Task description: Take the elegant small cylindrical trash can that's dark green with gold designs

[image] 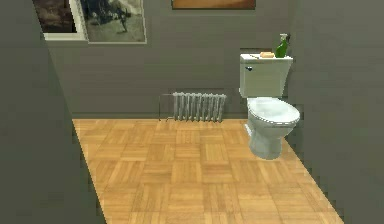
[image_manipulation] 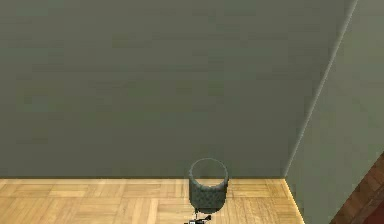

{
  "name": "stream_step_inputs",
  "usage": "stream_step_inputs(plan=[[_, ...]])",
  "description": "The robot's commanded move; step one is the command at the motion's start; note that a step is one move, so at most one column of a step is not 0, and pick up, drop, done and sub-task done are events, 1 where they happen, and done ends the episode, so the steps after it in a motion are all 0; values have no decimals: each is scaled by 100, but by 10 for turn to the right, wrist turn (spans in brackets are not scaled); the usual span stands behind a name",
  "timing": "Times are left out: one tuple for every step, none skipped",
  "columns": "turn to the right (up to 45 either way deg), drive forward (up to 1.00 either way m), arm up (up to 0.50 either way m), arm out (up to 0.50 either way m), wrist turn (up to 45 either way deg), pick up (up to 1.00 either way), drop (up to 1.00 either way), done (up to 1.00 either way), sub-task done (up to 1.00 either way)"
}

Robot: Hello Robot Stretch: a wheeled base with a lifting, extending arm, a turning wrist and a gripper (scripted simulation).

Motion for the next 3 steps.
stream_step_inputs(plan=[[0, 0, 0, 0, 0, 100, 0, 0, 0], [0, 0, 10, 0, 0, 0, 0, 0, 0], [0, 0, 0, 0, 0, 0, 0, 100, 0]])
